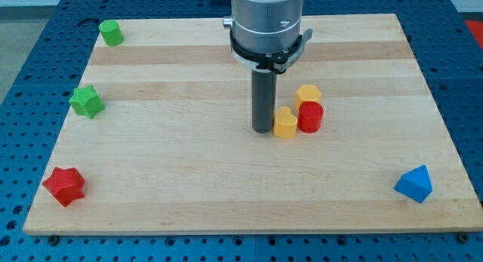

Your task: Push yellow heart along with the red circle right a bit

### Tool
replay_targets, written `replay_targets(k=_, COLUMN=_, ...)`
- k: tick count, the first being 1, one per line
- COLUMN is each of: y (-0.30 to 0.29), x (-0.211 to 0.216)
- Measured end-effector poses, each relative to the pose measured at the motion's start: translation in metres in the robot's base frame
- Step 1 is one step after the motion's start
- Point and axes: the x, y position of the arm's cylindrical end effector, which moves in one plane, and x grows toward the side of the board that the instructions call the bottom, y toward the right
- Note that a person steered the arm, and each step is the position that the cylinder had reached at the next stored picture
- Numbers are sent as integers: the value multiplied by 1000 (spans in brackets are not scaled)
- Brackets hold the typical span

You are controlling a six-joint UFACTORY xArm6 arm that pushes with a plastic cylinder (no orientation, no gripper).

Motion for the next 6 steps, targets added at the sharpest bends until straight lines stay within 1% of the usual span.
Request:
replay_targets(k=1, y=-22, x=14)
replay_targets(k=2, y=-18, x=17)
replay_targets(k=4, y=17, x=-1)
replay_targets(k=5, y=20, x=0)
replay_targets(k=6, y=-4, x=34)
